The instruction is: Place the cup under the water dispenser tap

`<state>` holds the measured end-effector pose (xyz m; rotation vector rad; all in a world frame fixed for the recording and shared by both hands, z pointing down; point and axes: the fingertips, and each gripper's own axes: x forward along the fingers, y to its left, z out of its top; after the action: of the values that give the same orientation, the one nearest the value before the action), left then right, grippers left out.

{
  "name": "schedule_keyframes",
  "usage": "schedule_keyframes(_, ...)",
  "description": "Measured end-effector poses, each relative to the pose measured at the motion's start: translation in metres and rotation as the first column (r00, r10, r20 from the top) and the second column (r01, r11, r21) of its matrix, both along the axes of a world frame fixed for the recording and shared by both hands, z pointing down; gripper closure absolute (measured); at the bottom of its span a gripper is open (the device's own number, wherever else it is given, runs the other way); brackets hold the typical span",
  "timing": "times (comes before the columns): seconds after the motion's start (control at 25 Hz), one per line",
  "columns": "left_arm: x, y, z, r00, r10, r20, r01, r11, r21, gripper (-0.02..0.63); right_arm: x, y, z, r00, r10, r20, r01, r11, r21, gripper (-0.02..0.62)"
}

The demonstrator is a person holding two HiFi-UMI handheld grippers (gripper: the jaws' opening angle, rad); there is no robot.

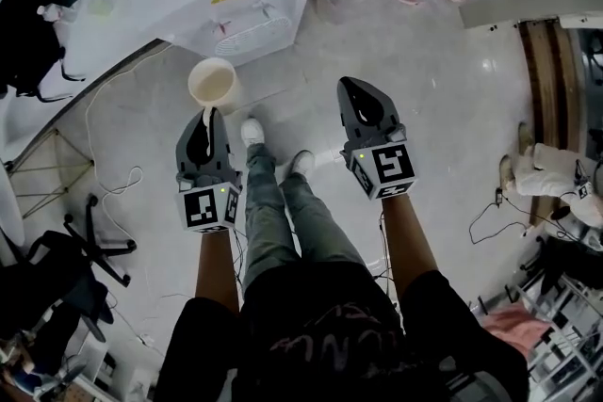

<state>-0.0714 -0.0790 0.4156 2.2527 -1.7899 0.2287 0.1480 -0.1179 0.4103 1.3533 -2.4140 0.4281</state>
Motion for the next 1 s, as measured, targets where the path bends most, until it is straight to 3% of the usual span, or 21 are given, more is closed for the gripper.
schedule_keyframes(0.64,-0.011,-0.042,0.132,1.0,-0.024,-0.017,0.025,0.997,0.076,0.56,-0.027,-0.029,0.125,0.998,-0.026,0.049,0.026,1.0,0.008,0.581)
schedule_keyframes(1.0,-0.017,-0.073,0.186,1.0,-0.021,-0.02,0.023,0.99,0.14,0.56,-0.031,-0.034,0.2,0.998,-0.058,0.004,0.058,0.998,-0.02,0.581)
